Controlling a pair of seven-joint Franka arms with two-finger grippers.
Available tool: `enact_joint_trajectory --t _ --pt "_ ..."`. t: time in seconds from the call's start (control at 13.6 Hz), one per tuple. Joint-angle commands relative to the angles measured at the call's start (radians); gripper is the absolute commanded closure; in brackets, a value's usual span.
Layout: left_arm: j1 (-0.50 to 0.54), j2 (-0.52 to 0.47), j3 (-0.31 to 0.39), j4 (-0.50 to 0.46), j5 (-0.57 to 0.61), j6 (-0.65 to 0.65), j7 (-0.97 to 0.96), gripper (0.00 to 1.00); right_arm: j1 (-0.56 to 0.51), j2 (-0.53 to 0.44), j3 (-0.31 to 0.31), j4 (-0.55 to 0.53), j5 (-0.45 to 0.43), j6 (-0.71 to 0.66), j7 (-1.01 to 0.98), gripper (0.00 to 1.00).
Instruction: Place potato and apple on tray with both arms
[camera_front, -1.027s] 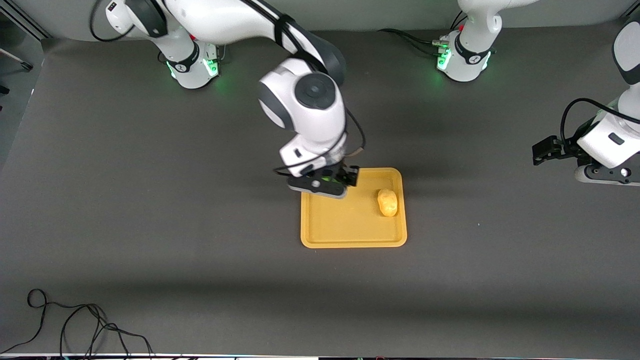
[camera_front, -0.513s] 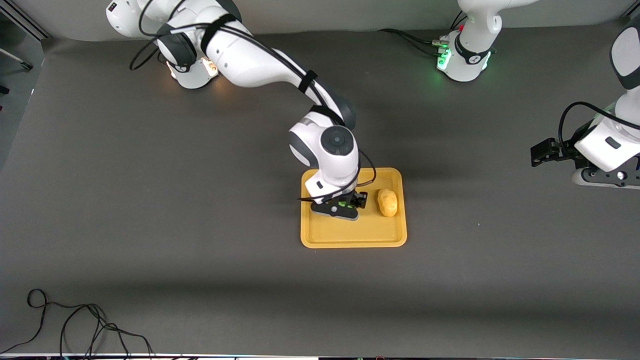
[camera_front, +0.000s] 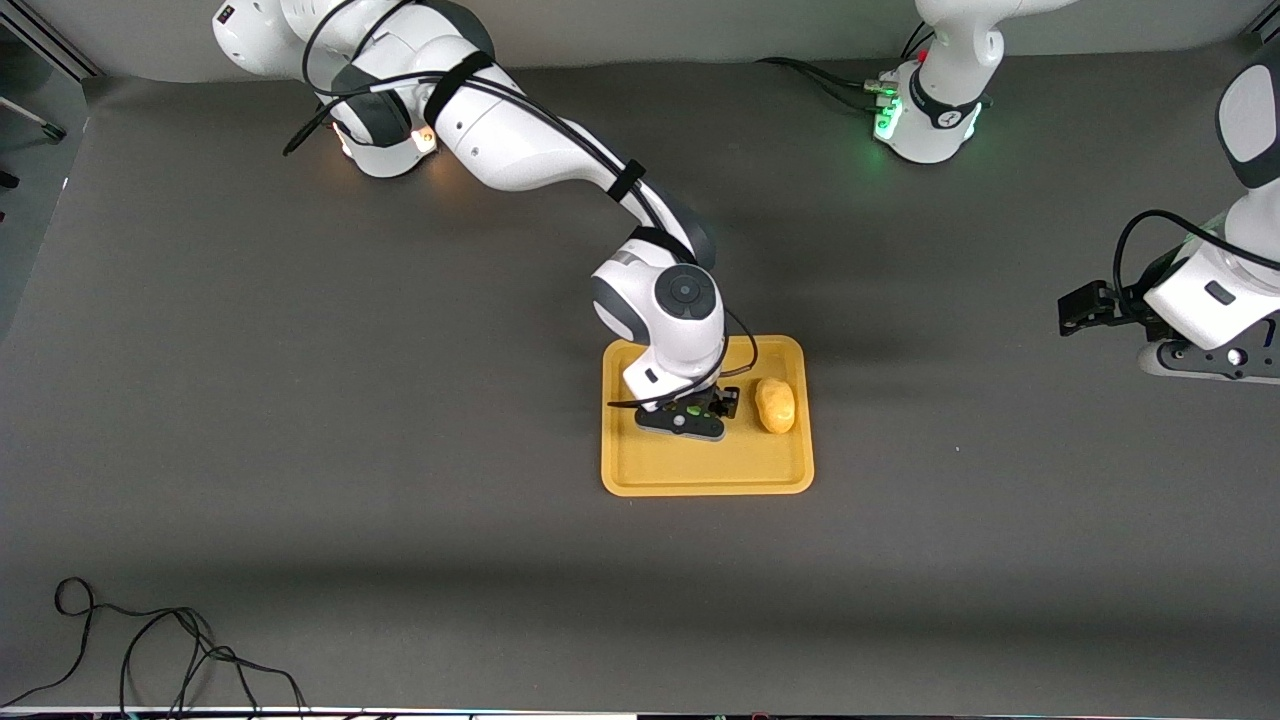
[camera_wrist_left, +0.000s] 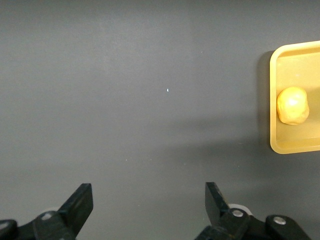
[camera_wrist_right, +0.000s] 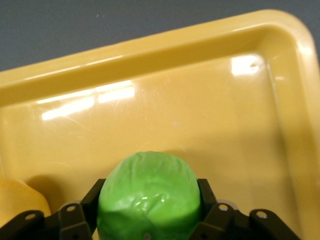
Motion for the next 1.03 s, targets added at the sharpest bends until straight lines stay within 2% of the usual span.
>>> enact_joint_trajectory --t 0.0,0.07,0.29,0.51,0.81,0.95 --pt "0.003 -0.003 0.001 0.006 0.010 -0.005 0.018 0.00 0.014 0.037 -0.011 0.037 -0.019 0.017 0.030 0.06" --pt "0.003 -0.003 -0.001 0.006 0.009 -0.005 0.018 0.00 0.014 0.031 -0.011 0.035 -0.017 0.013 0.027 0.00" --pt "0.003 -0.002 0.001 0.007 0.007 -0.010 0.026 0.00 0.011 -0.031 -0.016 0.038 -0.014 -0.091 0.028 0.00" --pt "0.016 -0.002 -0.001 0.009 0.006 -0.012 0.028 0.00 -0.017 -0.167 -0.009 0.038 0.001 -0.277 0.028 0.00" --pt "0.016 -0.002 -0.001 0.009 0.006 -0.019 0.028 0.00 -0.118 -0.372 -0.009 0.037 0.050 -0.493 0.011 0.00" --pt "0.016 -0.003 -0.001 0.010 0.006 -0.021 0.028 0.00 -0.165 -0.472 -0.017 0.026 0.049 -0.591 -0.091 0.00"
